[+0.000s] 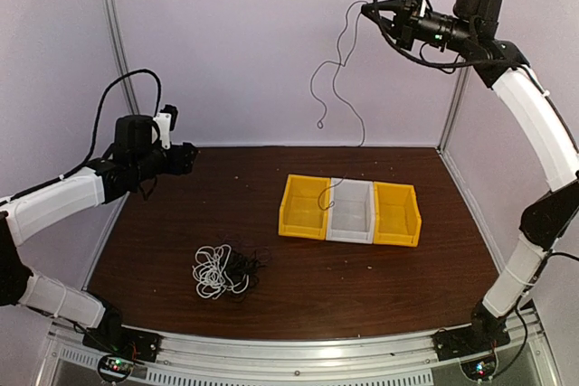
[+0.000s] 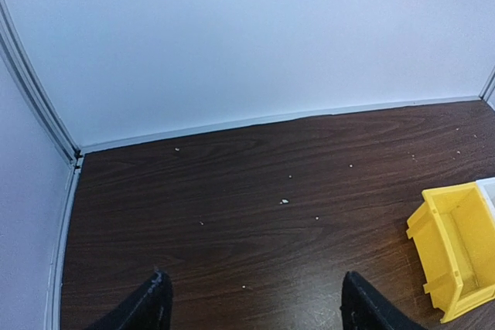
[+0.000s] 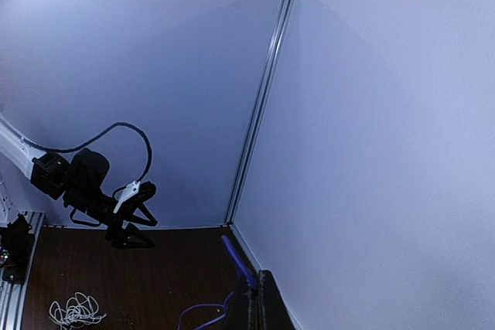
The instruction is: Untangle the cables
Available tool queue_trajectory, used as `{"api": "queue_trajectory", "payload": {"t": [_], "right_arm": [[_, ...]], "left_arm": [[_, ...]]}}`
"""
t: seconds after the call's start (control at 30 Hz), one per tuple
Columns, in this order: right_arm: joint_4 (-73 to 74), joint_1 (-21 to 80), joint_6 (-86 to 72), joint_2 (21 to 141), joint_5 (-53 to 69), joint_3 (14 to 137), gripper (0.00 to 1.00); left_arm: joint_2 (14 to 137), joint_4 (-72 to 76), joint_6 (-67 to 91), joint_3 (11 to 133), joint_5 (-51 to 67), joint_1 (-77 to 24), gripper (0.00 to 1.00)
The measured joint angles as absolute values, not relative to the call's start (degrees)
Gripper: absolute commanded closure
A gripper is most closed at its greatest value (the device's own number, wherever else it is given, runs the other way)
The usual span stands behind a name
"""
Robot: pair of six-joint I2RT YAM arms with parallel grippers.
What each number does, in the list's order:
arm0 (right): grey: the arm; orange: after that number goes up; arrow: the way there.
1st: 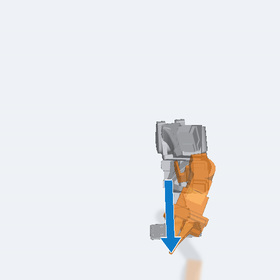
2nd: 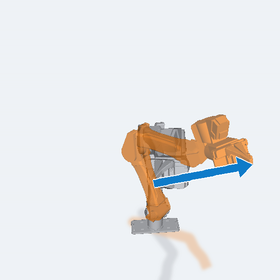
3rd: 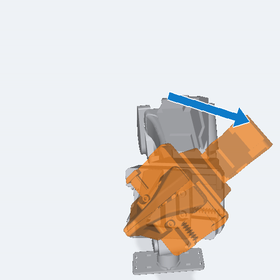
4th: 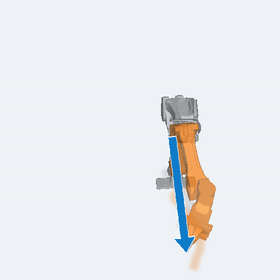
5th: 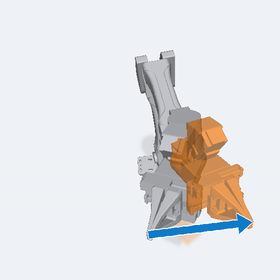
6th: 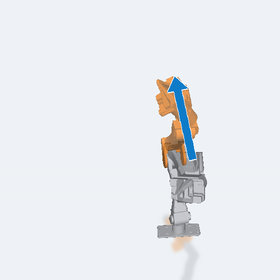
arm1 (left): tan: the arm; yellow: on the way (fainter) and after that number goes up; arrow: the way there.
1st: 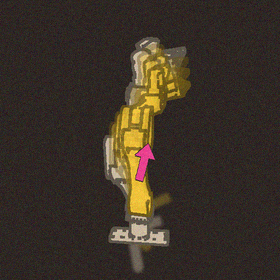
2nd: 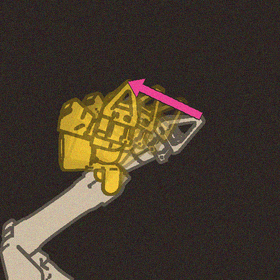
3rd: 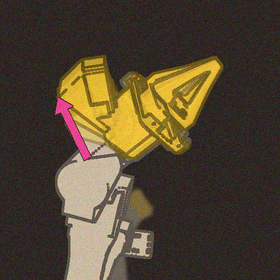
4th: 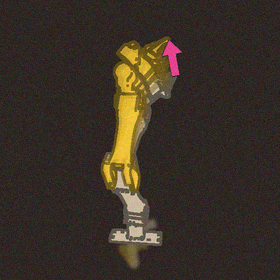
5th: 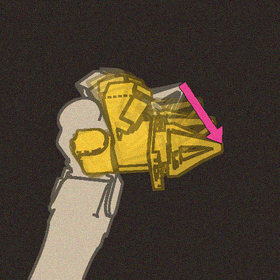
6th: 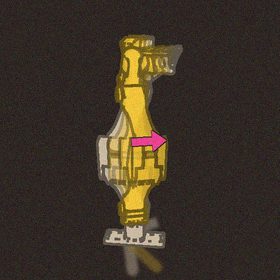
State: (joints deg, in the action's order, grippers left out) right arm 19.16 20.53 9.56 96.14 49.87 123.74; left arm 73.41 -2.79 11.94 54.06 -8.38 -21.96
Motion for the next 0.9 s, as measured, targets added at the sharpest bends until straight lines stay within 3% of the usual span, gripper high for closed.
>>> {"api": "queue_trajectory", "payload": {"t": [0.33, 0.9], "right_arm": [[20.84, 25.76, 14.68, 101.60, 43.72, 128.03, 1.00], [19.49, 25.69, 17.50, 106.06, 34.26, 121.05, 1.00]], "left_arm": [[73.41, -3.11, 10.61, 54.06, -8.73, -21.96, 0.24], [72.88, -3.11, 10.46, 54.06, -7.35, -21.96, 0.24]]}}
